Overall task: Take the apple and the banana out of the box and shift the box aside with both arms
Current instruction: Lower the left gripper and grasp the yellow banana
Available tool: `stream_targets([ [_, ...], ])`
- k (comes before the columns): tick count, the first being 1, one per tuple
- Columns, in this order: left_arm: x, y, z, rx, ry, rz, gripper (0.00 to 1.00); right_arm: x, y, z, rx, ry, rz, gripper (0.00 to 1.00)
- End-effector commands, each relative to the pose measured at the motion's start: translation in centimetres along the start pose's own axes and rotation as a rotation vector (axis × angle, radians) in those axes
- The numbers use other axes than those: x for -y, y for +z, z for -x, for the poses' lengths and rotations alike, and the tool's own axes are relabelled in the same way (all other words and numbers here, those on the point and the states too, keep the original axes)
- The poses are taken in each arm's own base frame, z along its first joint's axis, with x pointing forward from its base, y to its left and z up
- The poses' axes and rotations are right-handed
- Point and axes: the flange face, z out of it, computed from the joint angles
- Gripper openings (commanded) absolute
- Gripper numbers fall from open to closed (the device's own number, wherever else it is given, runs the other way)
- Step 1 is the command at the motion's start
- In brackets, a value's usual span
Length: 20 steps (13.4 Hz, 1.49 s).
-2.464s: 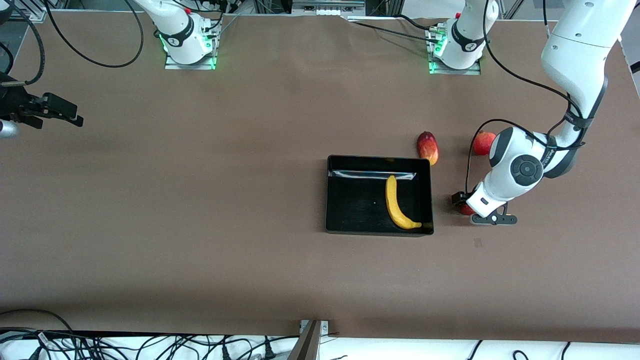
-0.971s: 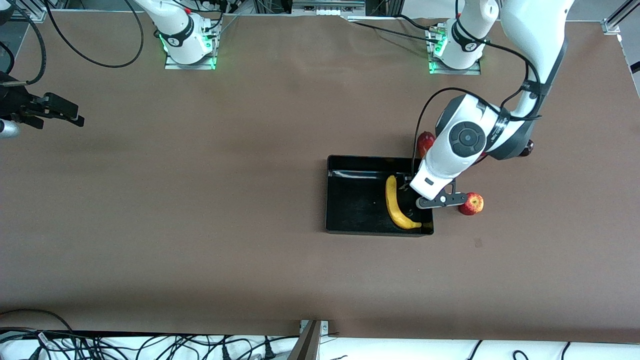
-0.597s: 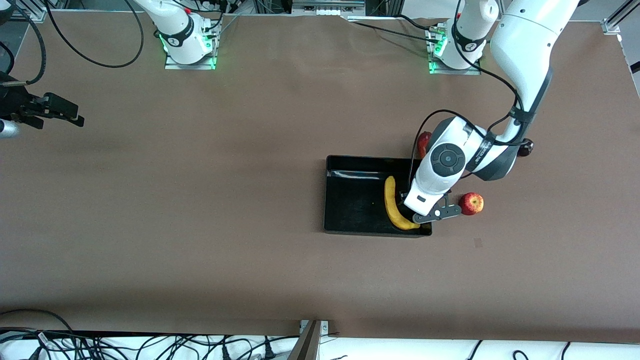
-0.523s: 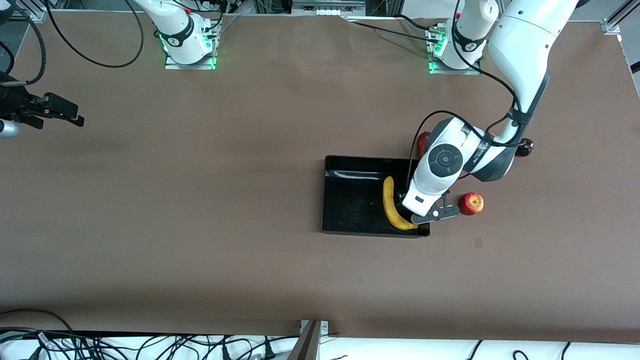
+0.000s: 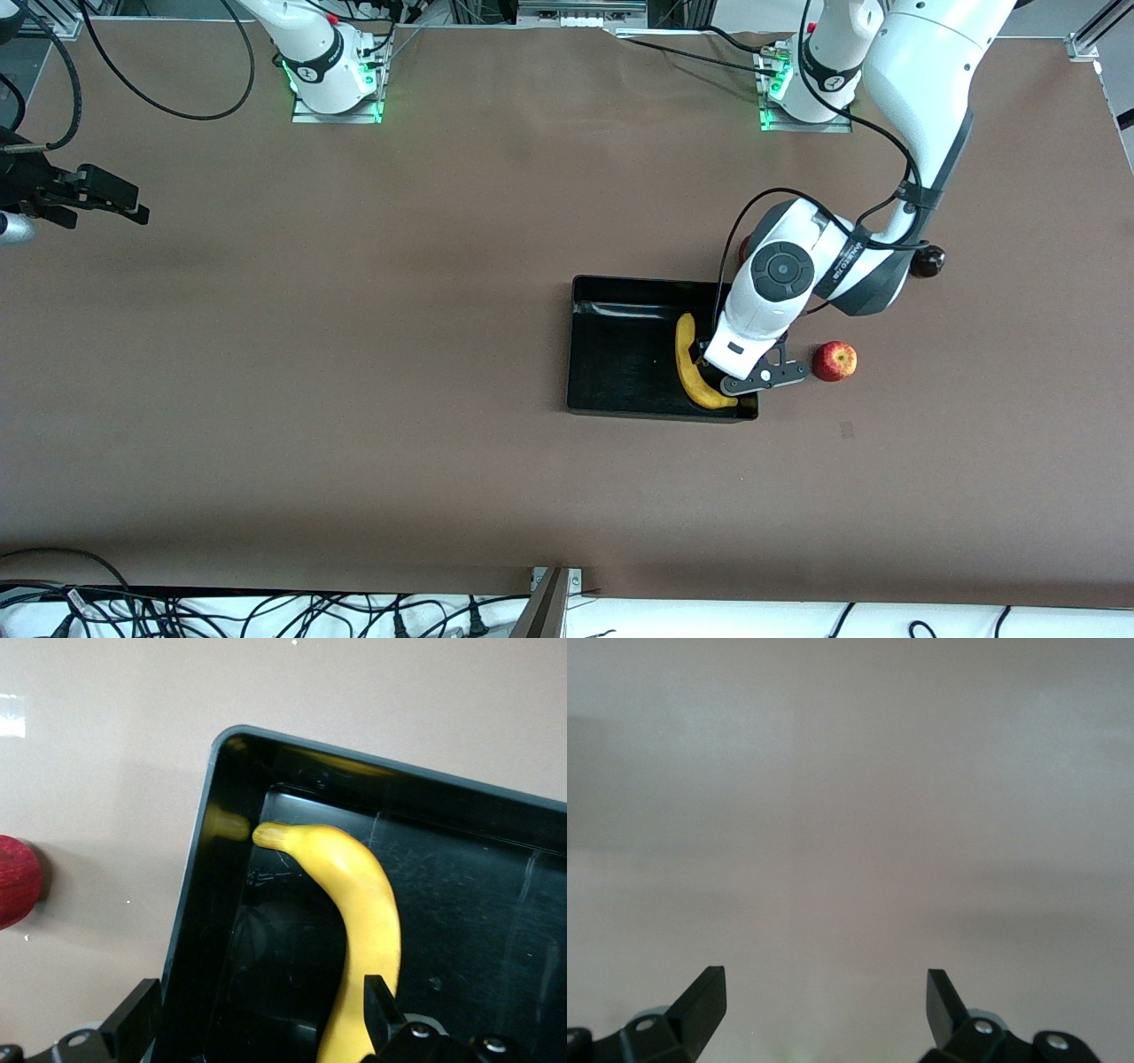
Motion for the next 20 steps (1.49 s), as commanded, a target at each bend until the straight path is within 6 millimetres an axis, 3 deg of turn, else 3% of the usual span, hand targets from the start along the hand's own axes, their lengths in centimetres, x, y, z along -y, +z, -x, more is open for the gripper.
stream_targets([
  [1,-1.0,-0.8,0.9,-0.001,-0.006,-0.015,1.00,0.1,-0.4,0.0,0.003,0.004,0.001,1.00],
  [9,-3.0,2.8,1.7,0.000,-0.100,0.029,1.00,0.1,-0.5,0.0,0.001,0.004,0.001,1.00],
  [14,-4.2,6.2,2.7,0.013,-0.127,0.038,1.00,0.2,-0.5,-0.1,0.002,0.002,0.003,1.00],
  [19,-4.6,7.6,2.9,0.010,-0.144,0.056,1.00,0.1,-0.5,0.0,0.002,0.004,0.003,1.00],
  [20,-4.5,7.7,2.9,0.010,-0.142,0.055,0.84,0.1,-0.4,0.0,0.003,0.004,0.003,1.00],
])
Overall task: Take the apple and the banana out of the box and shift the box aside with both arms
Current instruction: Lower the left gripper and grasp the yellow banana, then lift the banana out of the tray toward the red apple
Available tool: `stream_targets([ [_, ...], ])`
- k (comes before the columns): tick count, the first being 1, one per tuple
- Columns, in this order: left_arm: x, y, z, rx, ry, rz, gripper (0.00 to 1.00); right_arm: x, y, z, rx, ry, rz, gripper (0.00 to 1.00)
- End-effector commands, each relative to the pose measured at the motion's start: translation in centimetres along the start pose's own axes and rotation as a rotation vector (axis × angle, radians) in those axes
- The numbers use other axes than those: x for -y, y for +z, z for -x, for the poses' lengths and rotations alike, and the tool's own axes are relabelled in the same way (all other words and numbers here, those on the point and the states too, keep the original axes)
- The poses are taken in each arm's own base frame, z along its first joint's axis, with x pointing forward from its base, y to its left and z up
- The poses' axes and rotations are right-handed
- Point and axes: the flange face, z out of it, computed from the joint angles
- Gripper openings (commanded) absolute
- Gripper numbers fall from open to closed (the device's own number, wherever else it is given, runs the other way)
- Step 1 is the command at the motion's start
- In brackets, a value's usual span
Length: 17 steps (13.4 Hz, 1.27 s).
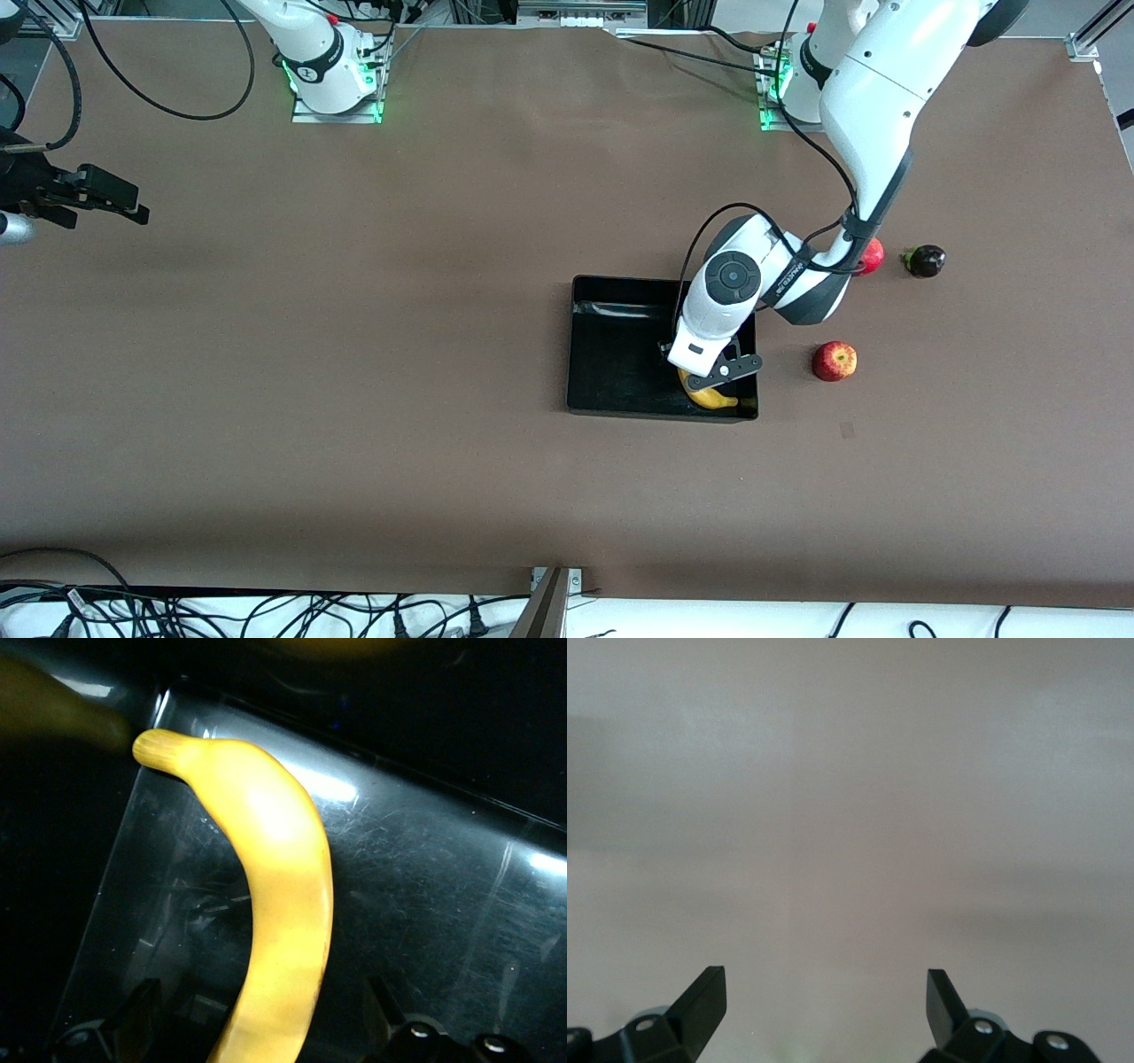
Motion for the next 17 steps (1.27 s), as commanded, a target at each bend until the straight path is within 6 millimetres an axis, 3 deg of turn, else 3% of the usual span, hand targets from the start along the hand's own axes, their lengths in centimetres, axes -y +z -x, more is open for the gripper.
stream_targets([
  [1,-0.3,0.0,-0.1,-0.019,-0.010,-0.001,0.61,0.1,-0.5,0.0,0.002,0.004,0.003,1.00],
  [4,-0.2,0.0,-0.1,-0.021,-0.009,-0.003,0.02,0.1,-0.5,0.0,0.002,0.004,0.003,1.00],
  [7,0.0,-0.5,-0.3,-0.024,-0.009,-0.010,0.00,0.1,-0.5,0.0,0.002,0.004,0.003,1.00],
  [10,0.4,-2.3,-0.7,-0.014,0.001,-0.057,0.00,0.1,-0.5,0.0,0.002,0.004,0.003,1.00],
  [14,0.5,-5.9,-1.3,0.016,-0.005,-0.097,0.00,0.1,-0.5,0.0,0.002,0.004,0.003,1.00],
  [17,0.4,-9.9,-1.1,0.083,0.006,-0.110,0.00,0.0,-0.5,0.0,0.002,0.002,0.003,1.00],
])
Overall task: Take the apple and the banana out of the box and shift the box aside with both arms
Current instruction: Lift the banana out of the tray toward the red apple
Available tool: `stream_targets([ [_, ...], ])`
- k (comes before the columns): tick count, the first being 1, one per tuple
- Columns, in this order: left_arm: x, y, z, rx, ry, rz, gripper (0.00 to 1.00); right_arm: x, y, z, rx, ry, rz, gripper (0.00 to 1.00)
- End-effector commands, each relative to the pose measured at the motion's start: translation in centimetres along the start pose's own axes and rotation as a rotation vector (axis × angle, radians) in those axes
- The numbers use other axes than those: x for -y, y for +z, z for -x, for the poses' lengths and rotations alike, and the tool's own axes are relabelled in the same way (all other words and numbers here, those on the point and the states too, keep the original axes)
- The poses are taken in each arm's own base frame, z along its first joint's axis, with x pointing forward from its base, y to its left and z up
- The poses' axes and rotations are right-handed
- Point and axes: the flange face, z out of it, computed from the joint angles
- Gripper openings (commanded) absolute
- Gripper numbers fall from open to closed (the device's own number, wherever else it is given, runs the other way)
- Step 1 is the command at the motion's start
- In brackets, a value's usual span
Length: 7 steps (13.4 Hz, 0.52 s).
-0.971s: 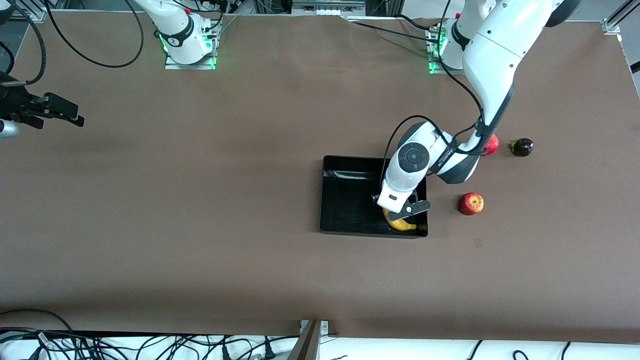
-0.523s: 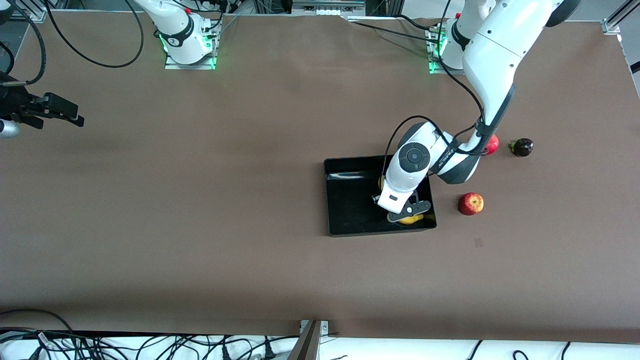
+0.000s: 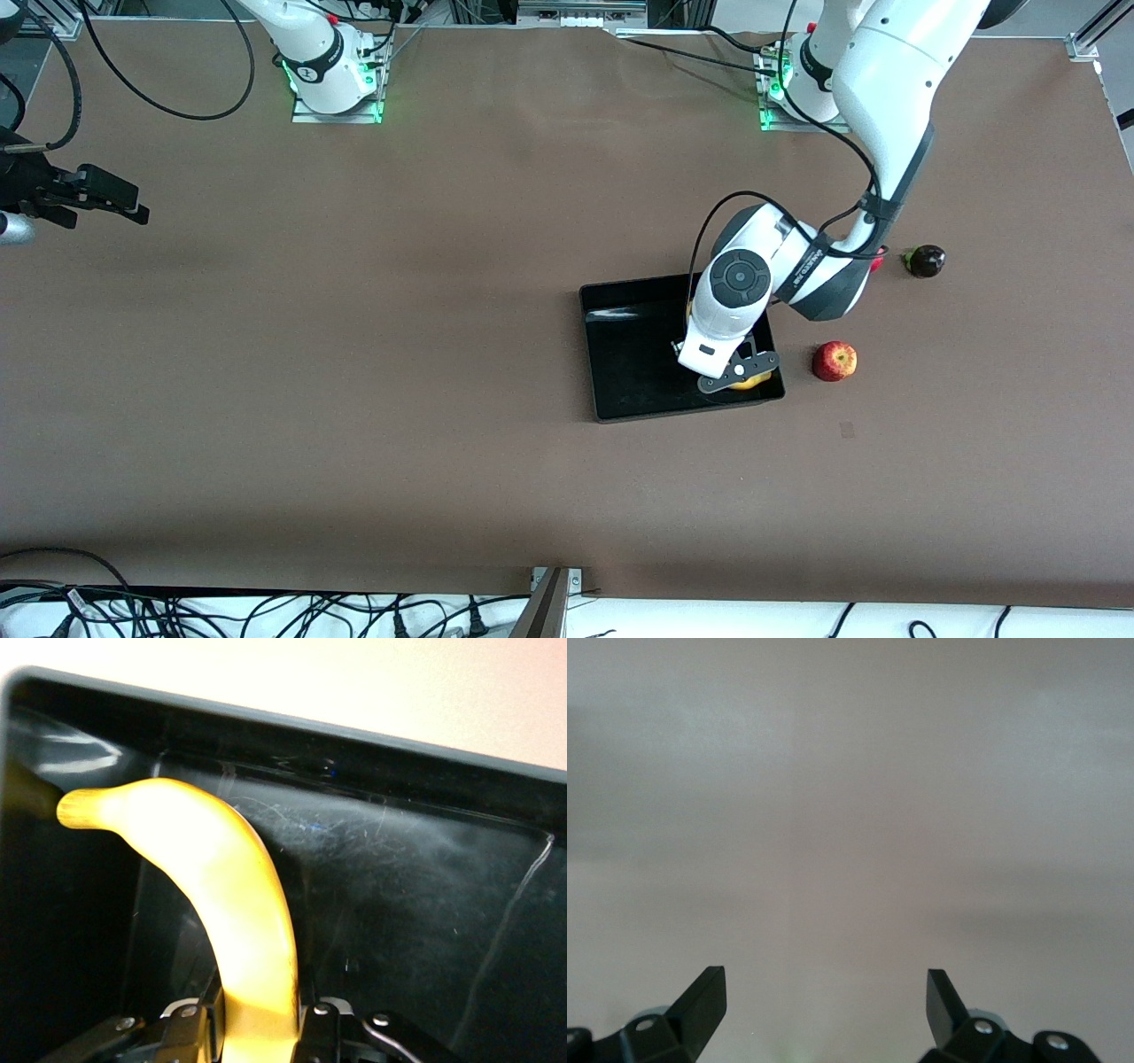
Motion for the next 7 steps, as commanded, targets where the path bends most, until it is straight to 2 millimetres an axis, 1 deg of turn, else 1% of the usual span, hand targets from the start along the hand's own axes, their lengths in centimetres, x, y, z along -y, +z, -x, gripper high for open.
stream_targets([
  [1,0.8,-4.3,0.8,0.056,0.048,-0.022,0.00,0.1,-0.5,0.0,0.002,0.004,0.003,1.00],
  [2,1.2,-5.8,0.9,0.072,0.076,-0.030,0.00,0.1,-0.5,0.0,0.002,0.004,0.004,1.00],
  [4,3.2,-8.1,0.8,0.121,0.129,-0.062,0.00,0.2,-0.6,0.0,0.000,0.002,0.003,1.00],
  [5,4.4,-9.4,0.4,0.128,0.147,-0.070,0.00,0.2,-0.5,-0.1,0.002,0.002,0.003,1.00],
  [6,5.5,-10.0,0.1,0.147,0.173,-0.083,0.00,0.1,-0.5,0.0,0.002,0.004,0.003,1.00],
  [7,7.0,-10.6,-0.5,0.163,0.202,-0.091,0.00,0.2,-0.5,-0.1,0.002,0.002,0.003,1.00],
])
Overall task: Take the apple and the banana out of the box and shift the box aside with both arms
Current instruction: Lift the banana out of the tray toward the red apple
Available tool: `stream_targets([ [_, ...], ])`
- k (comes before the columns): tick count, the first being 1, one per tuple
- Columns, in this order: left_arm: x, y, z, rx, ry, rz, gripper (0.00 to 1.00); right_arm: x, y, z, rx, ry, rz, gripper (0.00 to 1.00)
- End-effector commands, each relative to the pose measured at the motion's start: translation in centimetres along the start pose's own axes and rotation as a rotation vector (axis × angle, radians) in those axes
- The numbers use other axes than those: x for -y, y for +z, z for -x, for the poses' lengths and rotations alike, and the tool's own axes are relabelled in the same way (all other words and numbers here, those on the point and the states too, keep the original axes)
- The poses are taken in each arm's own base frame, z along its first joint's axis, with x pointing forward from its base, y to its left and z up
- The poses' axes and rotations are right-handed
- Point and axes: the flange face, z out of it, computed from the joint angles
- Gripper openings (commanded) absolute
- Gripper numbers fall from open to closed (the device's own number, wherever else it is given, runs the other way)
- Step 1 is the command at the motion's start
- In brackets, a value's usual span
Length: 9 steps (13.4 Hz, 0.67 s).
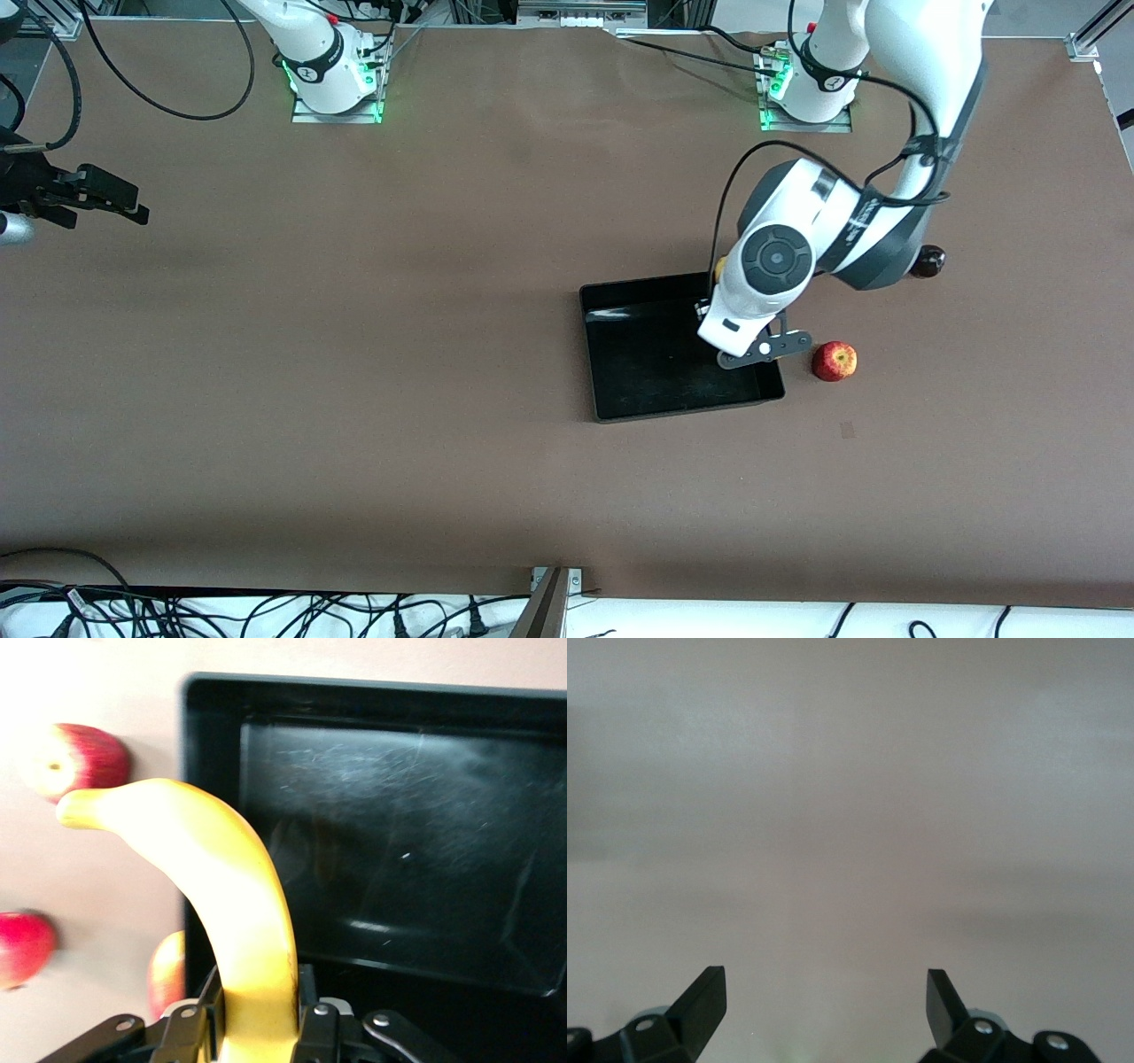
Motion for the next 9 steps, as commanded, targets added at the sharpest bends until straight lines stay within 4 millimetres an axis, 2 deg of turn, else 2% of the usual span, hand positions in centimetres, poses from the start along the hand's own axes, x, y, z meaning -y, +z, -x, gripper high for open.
stream_targets([
  [1,4.4,-1.8,-0.7,0.056,0.092,-0.004,0.00,0.1,-0.5,0.0,0.002,0.004,0.003,1.00],
  [6,15.9,1.5,-7.0,0.121,0.282,-0.023,0.00,0.1,-0.6,0.0,0.000,0.004,0.001,1.00],
  [9,21.6,3.2,-9.8,0.093,0.347,0.030,0.00,0.2,-0.6,0.0,0.002,0.002,0.001,1.00],
])
